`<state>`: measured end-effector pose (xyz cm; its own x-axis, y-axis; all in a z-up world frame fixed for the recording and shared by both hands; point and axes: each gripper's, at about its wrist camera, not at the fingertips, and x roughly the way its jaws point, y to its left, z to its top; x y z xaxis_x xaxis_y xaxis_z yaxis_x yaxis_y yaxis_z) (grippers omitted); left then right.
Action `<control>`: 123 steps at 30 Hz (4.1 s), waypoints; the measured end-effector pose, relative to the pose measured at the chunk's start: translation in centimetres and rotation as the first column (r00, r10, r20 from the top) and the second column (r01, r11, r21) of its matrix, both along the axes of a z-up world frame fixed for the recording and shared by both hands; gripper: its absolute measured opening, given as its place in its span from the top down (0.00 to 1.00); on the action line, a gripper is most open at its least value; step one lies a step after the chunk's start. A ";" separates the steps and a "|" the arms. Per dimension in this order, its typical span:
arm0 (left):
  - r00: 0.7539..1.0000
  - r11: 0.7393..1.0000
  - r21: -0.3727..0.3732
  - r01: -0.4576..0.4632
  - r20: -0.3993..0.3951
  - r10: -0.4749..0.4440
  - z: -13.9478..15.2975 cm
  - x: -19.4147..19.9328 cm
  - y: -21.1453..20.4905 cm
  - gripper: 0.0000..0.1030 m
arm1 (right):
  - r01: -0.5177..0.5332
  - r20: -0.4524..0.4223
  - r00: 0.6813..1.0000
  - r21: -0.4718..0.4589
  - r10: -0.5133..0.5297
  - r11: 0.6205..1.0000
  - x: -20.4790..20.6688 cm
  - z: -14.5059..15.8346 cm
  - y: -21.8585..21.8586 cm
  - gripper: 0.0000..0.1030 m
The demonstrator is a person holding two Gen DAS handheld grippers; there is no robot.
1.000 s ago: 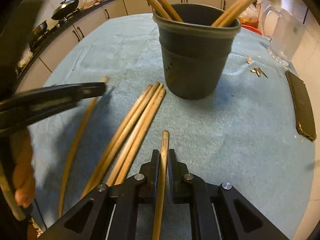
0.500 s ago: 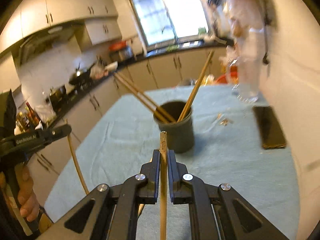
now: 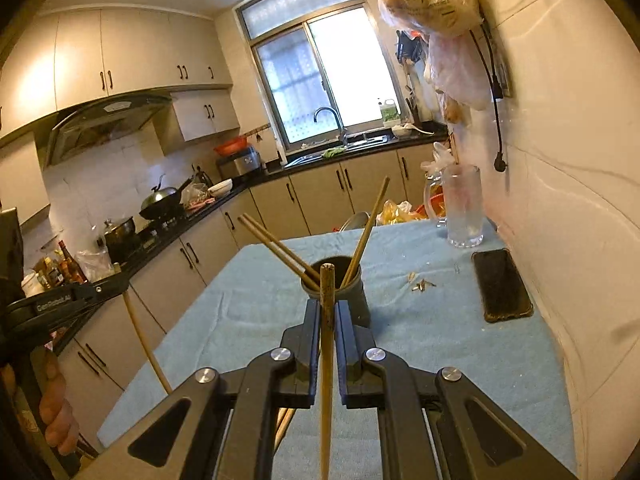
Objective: Organize utensils
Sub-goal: 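Lift both held chopsticks upright and carry them over the black cup, then open the left gripper into the cup while the right gripper releases its chopstick, then move both open grippers back down to the remaining chopsticks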
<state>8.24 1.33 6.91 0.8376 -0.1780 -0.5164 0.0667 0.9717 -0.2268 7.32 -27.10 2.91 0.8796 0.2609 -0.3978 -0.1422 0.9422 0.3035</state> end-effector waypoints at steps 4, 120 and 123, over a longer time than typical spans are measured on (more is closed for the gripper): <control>0.999 1.000 0.009 0.008 0.032 -0.008 0.8 0.3 -0.9 0.93 | -0.001 0.023 1.000 0.004 0.001 1.000 0.3 0.7 -0.2 0.92; 0.913 0.996 0.030 0.087 -0.403 -0.068 -14.6 9.5 0.0 0.40 | -0.137 -0.553 0.828 -0.042 0.091 0.990 18.4 -14.7 7.9 0.85; 0.908 0.995 0.022 0.101 -0.410 -0.083 -14.7 9.9 -0.2 0.40 | -0.124 -0.557 0.827 -0.046 0.078 0.991 18.5 -14.9 8.0 0.86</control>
